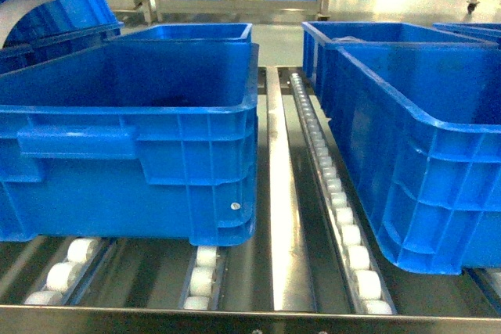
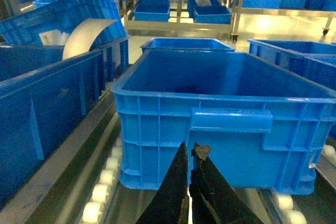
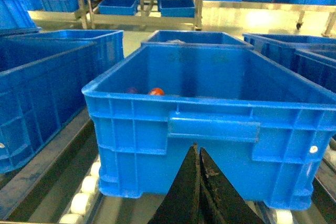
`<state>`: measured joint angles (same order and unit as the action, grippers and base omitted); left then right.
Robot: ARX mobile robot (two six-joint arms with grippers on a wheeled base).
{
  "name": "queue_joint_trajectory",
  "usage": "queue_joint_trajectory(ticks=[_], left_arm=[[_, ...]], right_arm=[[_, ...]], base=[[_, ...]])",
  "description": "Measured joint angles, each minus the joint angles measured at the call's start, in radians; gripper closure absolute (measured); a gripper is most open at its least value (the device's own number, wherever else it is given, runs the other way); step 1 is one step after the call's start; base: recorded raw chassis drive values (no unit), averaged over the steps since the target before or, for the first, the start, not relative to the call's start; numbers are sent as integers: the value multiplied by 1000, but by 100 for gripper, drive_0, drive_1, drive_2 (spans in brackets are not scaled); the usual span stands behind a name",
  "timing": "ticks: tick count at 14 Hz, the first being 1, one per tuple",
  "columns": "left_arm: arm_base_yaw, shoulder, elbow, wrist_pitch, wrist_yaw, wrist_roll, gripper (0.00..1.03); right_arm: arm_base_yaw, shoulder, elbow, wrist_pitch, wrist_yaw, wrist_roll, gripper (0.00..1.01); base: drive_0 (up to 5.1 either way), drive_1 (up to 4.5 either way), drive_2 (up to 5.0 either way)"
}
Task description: Sort blue parts and orange caps into right shelf containers
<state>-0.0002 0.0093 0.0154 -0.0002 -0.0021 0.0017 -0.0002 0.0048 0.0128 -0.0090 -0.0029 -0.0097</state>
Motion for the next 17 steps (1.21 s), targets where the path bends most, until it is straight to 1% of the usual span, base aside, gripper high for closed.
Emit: queue_joint_trajectory(ticks=[3,4,5,7,9,10,11,12,17], left_arm=[[0,0,-5,-4,2,0,101],[0,0,-5,-4,2,-1,96],[0,0,-5,-4,2,-1,79],[0,0,-5,-4,2,-1,54],[0,0,-5,-4,2,-1,25],[0,0,-5,-4,2,-1,12],[0,0,-5,-4,2,-1,3],[0,0,-5,-4,2,-1,6],[0,0,-5,-4,2,-1,5]], right_arm=[[0,0,0,5,3,2,100],[0,0,0,4,2,1,100],[0,0,0,4,3,2,84],[0,0,0,5,2,2,59],[0,0,0,5,3,2,29],[0,0,0,5,3,2,16],[0,0,0,5,3,2,4],[0,0,0,5,2,2,3],[0,0,0,5,2,2,3]], base=[[0,0,0],[0,0,0],[0,0,0],[0,0,0],[0,0,0],[0,0,0],[0,0,0],[0,0,0],[0,0,0]])
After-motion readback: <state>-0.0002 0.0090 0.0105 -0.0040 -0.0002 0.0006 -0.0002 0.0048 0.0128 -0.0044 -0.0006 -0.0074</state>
